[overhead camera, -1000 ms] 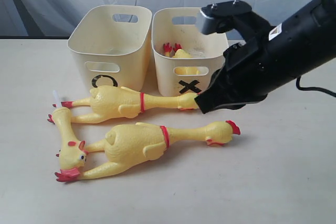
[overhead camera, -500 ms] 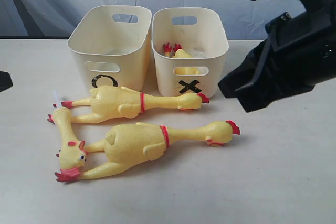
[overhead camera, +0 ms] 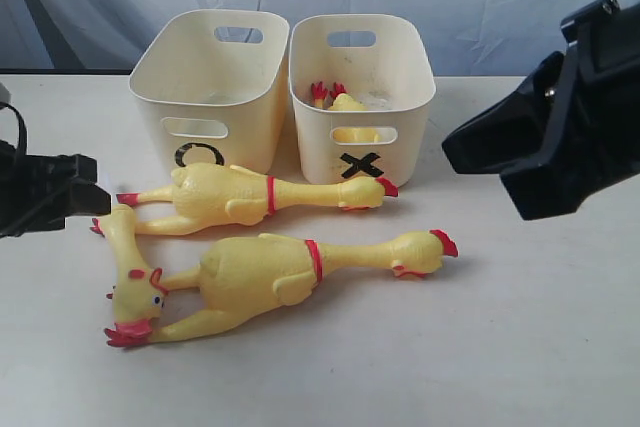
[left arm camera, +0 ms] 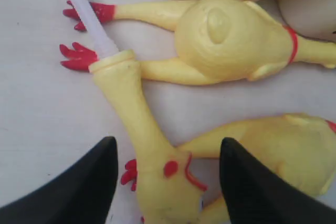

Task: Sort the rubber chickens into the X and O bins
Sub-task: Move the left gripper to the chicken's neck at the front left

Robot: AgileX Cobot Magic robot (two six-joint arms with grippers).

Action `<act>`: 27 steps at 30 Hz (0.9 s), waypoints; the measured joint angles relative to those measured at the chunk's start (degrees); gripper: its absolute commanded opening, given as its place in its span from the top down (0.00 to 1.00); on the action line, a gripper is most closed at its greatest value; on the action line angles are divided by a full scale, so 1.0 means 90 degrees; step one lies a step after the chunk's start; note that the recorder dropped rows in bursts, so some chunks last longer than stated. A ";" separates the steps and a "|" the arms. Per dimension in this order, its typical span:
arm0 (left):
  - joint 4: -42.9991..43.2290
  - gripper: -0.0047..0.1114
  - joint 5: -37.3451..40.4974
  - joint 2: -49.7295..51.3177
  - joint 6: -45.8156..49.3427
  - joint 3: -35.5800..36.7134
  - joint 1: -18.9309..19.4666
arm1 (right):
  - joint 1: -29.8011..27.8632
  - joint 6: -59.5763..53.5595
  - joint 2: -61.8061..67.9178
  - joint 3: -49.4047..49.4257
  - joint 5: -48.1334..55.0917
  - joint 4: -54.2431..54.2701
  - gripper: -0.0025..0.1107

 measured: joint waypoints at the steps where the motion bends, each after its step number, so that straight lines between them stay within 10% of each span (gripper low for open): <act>1: 0.0000 0.48 0.0024 0.0333 0.0000 -0.0062 0.0000 | 0.0000 0.0012 -0.0024 0.0000 0.0006 0.0000 0.98; 27: 0.0690 0.50 -0.0526 0.1791 -0.1641 -0.0374 -0.0594 | 0.0000 0.0039 -0.0024 0.0000 0.0114 0.0022 0.98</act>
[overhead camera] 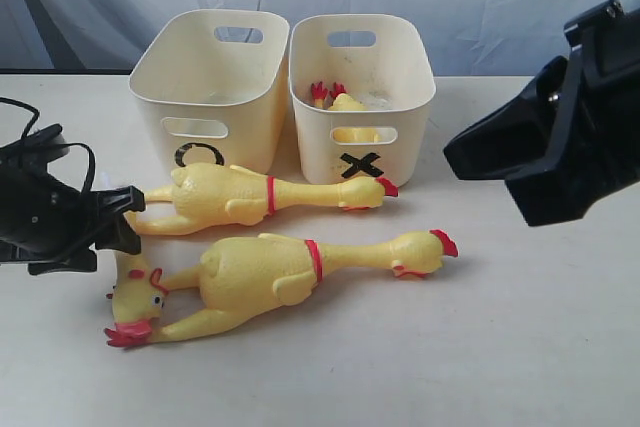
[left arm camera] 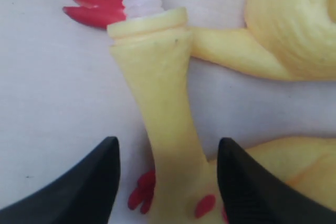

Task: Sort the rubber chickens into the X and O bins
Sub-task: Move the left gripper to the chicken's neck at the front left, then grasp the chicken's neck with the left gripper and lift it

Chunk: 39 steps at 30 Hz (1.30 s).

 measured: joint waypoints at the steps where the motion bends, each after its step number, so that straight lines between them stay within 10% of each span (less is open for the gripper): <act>1: -0.0078 0.50 -0.0014 0.0015 0.0000 0.0000 0.0000 | 0.0000 0.0000 0.0000 0.0000 0.0012 0.0000 0.98; 14: -0.0324 0.54 -0.0181 0.0520 0.0000 -0.0039 -0.0148 | 0.0000 0.0000 0.0000 0.0000 0.0015 0.0041 0.98; 24: -0.0440 0.96 -0.0252 0.0533 -0.0012 -0.0049 -0.0148 | 0.0000 0.0000 0.0000 0.0000 0.0026 0.0090 0.98; 39: -0.0313 0.96 0.0161 0.0520 -0.0012 -0.0049 -0.0148 | 0.0000 0.0000 -0.0039 0.0181 -0.0004 0.0111 0.98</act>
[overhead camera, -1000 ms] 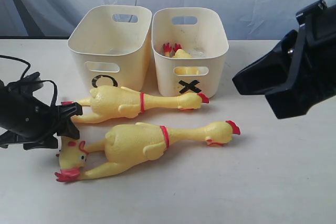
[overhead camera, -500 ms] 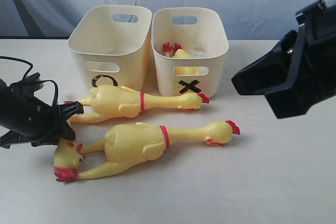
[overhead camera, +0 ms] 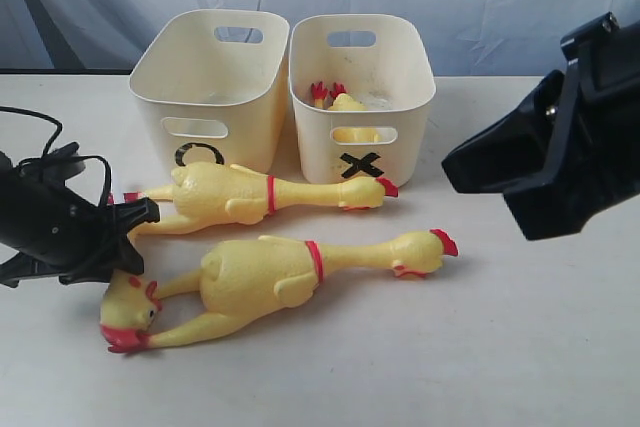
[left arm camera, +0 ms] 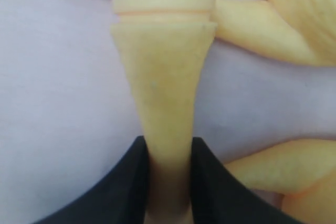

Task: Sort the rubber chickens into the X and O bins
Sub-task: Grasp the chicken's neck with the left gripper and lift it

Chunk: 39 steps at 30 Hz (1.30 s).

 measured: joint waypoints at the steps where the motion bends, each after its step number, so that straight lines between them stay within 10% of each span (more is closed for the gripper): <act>1: 0.0034 0.96 0.0048 -0.0014 0.0000 0.0000 0.0000 | 0.0000 0.0000 0.0000 0.0042 0.0000 0.0000 0.98; 18: 0.0867 0.96 0.1144 -0.1983 0.0079 0.0000 0.0000 | 0.0000 0.0000 -0.0011 0.0900 -0.0218 -0.0042 0.98; 26: -0.1457 0.96 0.1489 -0.2978 0.2075 -0.1003 0.0000 | 0.0000 0.0000 -0.0071 0.1145 -0.0375 -0.0083 0.98; 39: -0.2259 0.96 -0.0402 -0.1291 0.3966 -0.2829 -0.1155 | 0.0000 0.0013 -0.0199 0.1145 -0.0431 -0.0083 0.98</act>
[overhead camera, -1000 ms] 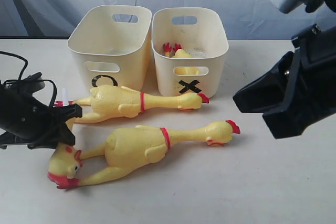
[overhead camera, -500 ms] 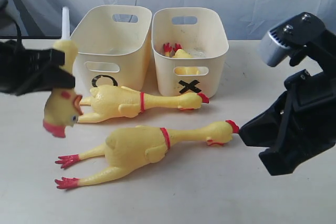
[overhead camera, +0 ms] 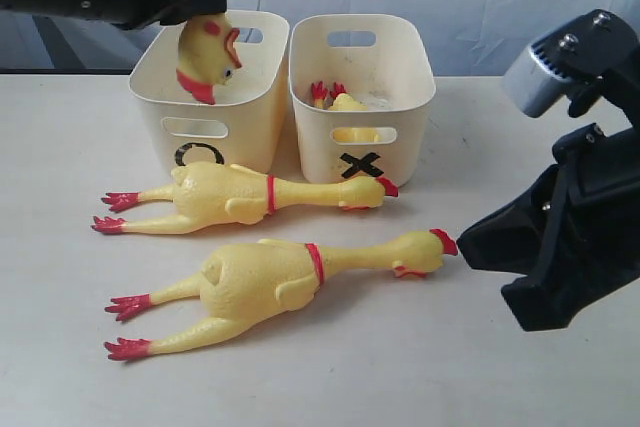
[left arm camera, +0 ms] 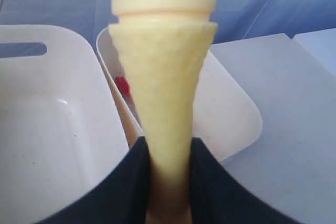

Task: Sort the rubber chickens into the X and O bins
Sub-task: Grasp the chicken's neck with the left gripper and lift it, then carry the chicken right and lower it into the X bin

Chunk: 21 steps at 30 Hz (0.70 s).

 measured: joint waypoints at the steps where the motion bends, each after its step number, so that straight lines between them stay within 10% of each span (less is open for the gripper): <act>1: -0.0125 0.96 -0.0295 0.0250 0.0198 -0.0197 -0.0120 | 0.0000 0.0003 0.0000 0.0000 0.0000 0.0016 0.98; 21: -0.1024 0.96 -0.1075 0.3053 0.0994 -0.3029 -0.1295 | 0.0000 0.0003 0.0000 0.0000 0.0008 0.0111 0.98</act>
